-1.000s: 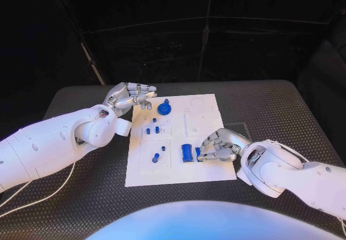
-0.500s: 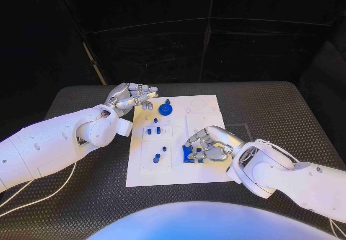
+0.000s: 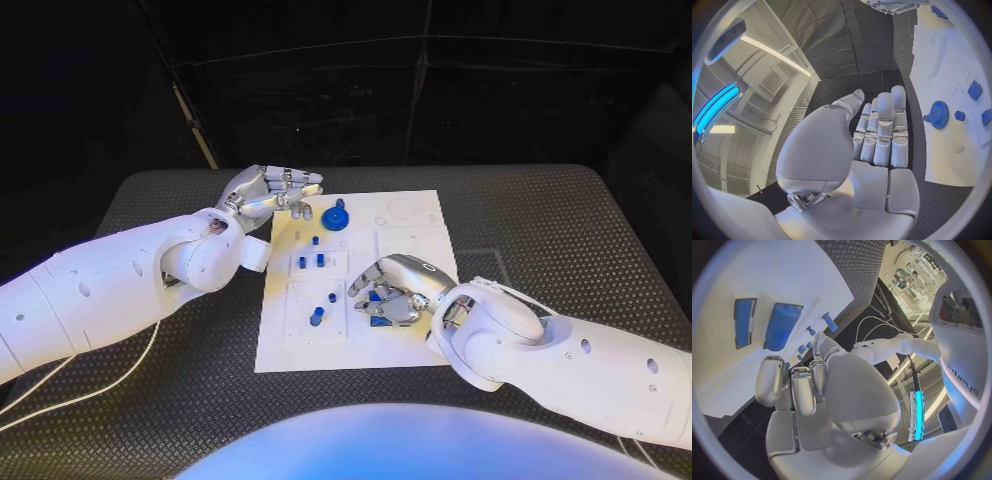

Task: Assemble the parts on the task board

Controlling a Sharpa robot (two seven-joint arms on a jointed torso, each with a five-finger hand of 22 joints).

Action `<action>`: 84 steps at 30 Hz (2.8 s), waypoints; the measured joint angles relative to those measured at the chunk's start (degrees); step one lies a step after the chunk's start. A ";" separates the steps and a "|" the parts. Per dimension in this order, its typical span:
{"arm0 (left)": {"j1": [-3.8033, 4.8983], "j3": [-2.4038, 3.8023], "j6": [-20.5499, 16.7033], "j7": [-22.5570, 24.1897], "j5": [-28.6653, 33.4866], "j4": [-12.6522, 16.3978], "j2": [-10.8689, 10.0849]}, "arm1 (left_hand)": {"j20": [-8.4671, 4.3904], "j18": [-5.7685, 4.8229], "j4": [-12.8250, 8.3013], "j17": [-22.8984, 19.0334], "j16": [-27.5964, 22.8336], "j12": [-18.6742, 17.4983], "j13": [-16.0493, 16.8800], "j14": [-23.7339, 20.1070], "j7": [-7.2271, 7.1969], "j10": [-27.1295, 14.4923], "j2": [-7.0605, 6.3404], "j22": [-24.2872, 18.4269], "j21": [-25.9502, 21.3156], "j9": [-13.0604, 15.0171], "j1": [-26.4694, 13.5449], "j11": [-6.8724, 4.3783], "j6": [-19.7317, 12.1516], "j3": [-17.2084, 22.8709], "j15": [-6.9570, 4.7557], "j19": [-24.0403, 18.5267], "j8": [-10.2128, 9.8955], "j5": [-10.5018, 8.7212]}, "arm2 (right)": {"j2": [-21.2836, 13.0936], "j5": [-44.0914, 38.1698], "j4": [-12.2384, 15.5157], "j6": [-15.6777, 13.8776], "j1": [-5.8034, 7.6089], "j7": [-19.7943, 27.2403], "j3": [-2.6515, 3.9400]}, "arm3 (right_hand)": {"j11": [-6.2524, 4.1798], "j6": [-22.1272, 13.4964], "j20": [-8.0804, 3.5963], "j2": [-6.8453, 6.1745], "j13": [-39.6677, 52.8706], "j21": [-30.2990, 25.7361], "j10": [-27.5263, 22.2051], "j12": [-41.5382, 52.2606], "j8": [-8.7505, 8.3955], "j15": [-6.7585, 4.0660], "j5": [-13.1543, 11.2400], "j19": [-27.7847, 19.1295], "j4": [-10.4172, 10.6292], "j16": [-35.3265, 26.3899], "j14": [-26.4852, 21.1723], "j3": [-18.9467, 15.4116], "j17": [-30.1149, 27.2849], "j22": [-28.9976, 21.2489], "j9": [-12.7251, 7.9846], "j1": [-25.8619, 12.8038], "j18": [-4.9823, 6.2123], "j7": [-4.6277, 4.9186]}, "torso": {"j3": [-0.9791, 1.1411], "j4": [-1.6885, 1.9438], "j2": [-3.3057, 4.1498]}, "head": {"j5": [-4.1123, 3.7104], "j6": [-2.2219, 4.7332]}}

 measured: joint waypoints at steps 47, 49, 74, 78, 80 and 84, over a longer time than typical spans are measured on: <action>0.02 0.01 0.06 -0.03 0.00 -0.14 0.48 | 0.00 -0.01 0.00 0.00 0.00 0.40 0.04 0.00 0.00 -0.21 0.00 -0.04 0.00 0.00 0.00 0.21 0.00 0.00 0.00 0.00 0.23 0.00 | 9.55 -6.17 -4.38 4.73 0.04 -3.50 -0.21 | -1.31 3.57 -0.62 -0.16 -1.07 0.24 1.70 1.08 0.68 -0.64 -1.99 0.61 -0.19 0.00 0.19 3.29 -0.03 0.71 -2.11 -2.74 0.00 -1.30 | -0.01 -0.11 -0.05 | 0.70 -0.46; 0.02 0.01 0.06 -0.04 0.00 -0.14 0.49 | 0.00 -0.01 0.00 0.00 0.00 0.40 0.04 0.00 0.00 -0.21 0.00 -0.04 0.00 0.00 0.00 0.21 0.00 0.00 0.00 0.00 0.23 0.00 | 9.65 -6.08 -4.35 4.93 0.04 -3.36 -0.22 | -1.31 3.57 -0.62 -0.16 -1.23 0.24 1.70 1.09 0.68 -0.64 -1.99 0.61 -0.19 0.00 0.19 3.29 -0.03 0.71 -2.11 -2.74 0.00 -1.30 | -0.01 -0.11 -0.05 | 0.75 -0.46; 0.02 0.00 0.07 -0.09 0.00 -0.07 0.24 | 0.00 -0.01 0.00 0.00 0.00 0.40 0.03 0.00 0.00 -0.20 0.00 -0.03 0.00 0.00 0.00 0.21 0.00 0.00 0.00 0.00 0.23 0.00 | 7.01 -5.86 -2.49 3.11 0.03 -3.09 -0.26 | -0.28 -1.04 -0.48 -2.61 -7.00 0.24 -0.17 -1.27 -0.01 -0.17 -1.71 0.46 -1.40 0.00 0.00 5.35 -0.03 0.26 -4.94 -4.67 0.00 0.62 | 0.04 -0.11 -0.04 | 0.99 -0.25; 0.02 0.00 0.07 -0.09 0.00 -0.11 0.17 | 0.00 -0.01 0.00 0.00 0.00 0.40 0.03 0.00 0.00 -0.21 0.00 -0.03 0.00 0.00 0.00 0.20 0.00 0.00 0.00 0.00 0.23 0.00 | 5.01 -5.51 -0.93 1.01 0.02 -2.25 -0.23 | 0.33 -3.70 0.31 -3.48 -7.45 0.24 -0.78 -1.93 -0.01 0.61 -0.70 0.28 -2.03 0.00 -0.01 6.73 -0.03 0.08 -6.42 -4.84 0.00 1.70 | 0.04 -0.15 -0.07 | 0.91 -0.04; 0.02 0.00 0.07 -0.10 0.00 -0.15 0.16 | 0.00 -0.01 0.00 0.00 0.00 0.40 0.03 0.00 0.00 -0.20 0.00 -0.03 0.00 0.00 0.00 0.20 0.00 0.00 0.00 0.00 0.23 0.00 | 3.98 -4.96 -0.33 -0.22 0.02 -1.39 -0.21 | 0.33 -3.90 0.45 -3.55 -7.20 0.24 -0.78 -1.93 -0.01 0.61 0.24 0.14 -2.21 0.00 -0.01 7.57 -0.03 0.04 -6.85 -4.91 0.00 1.90 | 0.03 -0.16 -0.13 | 0.86 0.09; 0.02 0.00 0.07 -0.10 0.00 -0.35 0.12 | 0.00 0.00 0.00 0.00 0.00 0.40 0.03 0.00 0.00 -0.20 0.00 -0.02 0.00 0.00 0.00 0.21 0.00 0.00 0.00 0.00 0.23 0.00 | 1.21 -1.60 0.59 -3.24 0.06 2.05 0.57 | 0.64 -3.85 0.74 -4.39 -7.17 0.00 -1.09 -1.94 0.03 0.81 1.32 -0.15 -2.26 -0.21 0.19 8.28 -0.04 -0.45 -7.19 -5.75 0.01 1.85 | -0.04 -0.16 -0.30 | 0.73 0.59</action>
